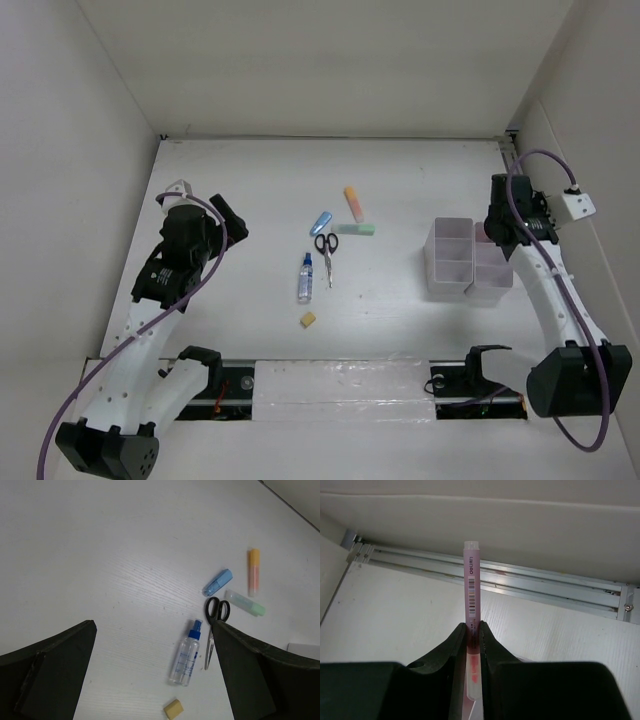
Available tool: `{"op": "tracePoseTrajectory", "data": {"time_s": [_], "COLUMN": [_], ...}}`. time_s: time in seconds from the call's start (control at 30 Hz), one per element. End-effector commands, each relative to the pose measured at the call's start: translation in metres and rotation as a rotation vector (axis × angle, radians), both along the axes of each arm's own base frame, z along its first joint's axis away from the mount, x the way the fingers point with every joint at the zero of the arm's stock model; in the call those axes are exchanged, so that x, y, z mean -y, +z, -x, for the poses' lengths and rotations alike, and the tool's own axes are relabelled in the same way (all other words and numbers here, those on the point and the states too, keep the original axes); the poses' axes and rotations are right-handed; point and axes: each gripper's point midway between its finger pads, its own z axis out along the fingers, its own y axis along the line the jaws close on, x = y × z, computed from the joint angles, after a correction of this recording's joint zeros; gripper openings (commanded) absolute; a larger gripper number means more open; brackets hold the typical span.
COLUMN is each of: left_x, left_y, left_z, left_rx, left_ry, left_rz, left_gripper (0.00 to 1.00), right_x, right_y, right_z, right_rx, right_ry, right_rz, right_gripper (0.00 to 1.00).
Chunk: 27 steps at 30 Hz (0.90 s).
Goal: Sort the stationery into containers
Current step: Place the pen in the storage box.
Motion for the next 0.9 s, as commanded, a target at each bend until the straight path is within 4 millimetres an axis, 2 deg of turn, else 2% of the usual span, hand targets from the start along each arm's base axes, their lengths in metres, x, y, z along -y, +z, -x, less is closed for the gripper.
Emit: {"op": "tracePoseTrajectory", "data": {"time_s": [0.0,0.07,0.23,0.3,0.37,0.4,0.47,0.63,0.8,0.87], "left_x": [0.0,0.0,0.0,0.001,0.001,0.001,0.001,0.003,0.003,0.003], "left_y": [0.015,0.015,0.015,0.019,0.019,0.019,0.019,0.019,0.019,0.019], "left_z": [-0.003,-0.003,-0.003,-0.003,-0.003,-0.003,-0.003,-0.003,-0.003,-0.003], "left_rx": [0.054,0.054,0.054,0.071,0.071,0.071,0.071,0.07,0.07,0.07], "left_ry": [-0.006,-0.006,-0.006,-0.019,-0.019,-0.019,-0.019,-0.027,-0.027,-0.027], "left_rz": [0.004,0.004,0.004,0.004,0.004,0.004,0.004,0.008,0.008,0.008], "left_gripper": [1.0,1.0,1.0,1.0,1.0,1.0,1.0,1.0,1.0,1.0], "right_x": [0.005,0.004,0.003,0.004,0.001,-0.004,-0.007,-0.016,-0.022,-0.024], "right_y": [0.014,0.015,0.002,0.004,-0.004,0.001,-0.004,-0.011,-0.032,-0.029], "right_z": [-0.009,-0.017,-0.032,-0.036,-0.042,-0.045,-0.049,-0.051,-0.051,-0.049], "right_rx": [0.064,0.088,0.034,0.022,-0.006,0.001,-0.016,-0.081,-0.134,-0.141], "right_ry": [-0.036,-0.029,-0.028,-0.038,-0.038,-0.036,-0.048,-0.07,-0.091,-0.096], "right_rz": [0.018,0.011,0.033,0.043,0.049,0.064,0.077,0.12,0.127,0.143], "right_gripper": [0.0,0.0,0.0,0.0,0.0,0.0,0.0,0.0,0.0,0.0]}}
